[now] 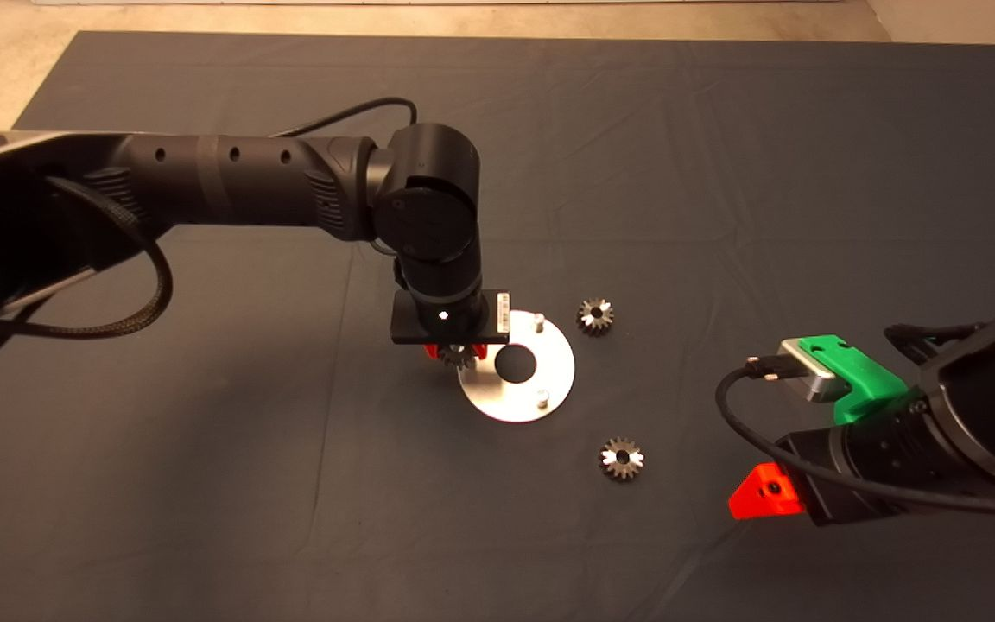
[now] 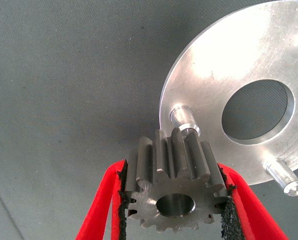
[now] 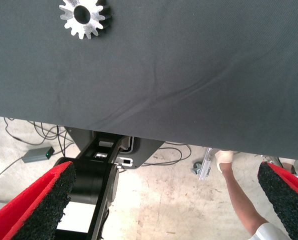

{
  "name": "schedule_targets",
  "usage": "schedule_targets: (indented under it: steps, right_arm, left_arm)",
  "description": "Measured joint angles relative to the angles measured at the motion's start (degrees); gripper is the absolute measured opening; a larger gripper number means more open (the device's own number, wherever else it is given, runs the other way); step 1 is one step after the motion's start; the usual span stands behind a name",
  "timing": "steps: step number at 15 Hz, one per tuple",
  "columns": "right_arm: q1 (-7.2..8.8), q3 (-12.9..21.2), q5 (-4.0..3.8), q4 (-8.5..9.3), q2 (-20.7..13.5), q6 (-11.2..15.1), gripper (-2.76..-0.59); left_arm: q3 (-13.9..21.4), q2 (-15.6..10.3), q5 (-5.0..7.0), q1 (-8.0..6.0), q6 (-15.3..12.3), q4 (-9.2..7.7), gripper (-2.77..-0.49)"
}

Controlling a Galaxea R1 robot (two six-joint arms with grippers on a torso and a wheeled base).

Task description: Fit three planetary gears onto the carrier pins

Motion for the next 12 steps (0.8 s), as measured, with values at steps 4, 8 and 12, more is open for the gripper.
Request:
schedule_targets:
  steps: [4, 8, 12]
  right_arm:
    - [0.00, 0.0, 0.00, 0.00, 0.0, 0.0, -0.63]
    - [0.00, 0.0, 0.00, 0.00, 0.0, 0.0, -0.63]
    - [0.00, 0.0, 0.00, 0.00, 0.0, 0.0, -0.63]
  left_arm:
    - [0.3, 0.1, -0.01, 0.06, -0.1, 0.39, -2.38]
    - [0.2, 1.0, 0.00, 0.30, 0.1, 0.77, -2.38]
    - [-1.2, 2.1, -0.15, 0.38, 0.1, 0.80, -2.38]
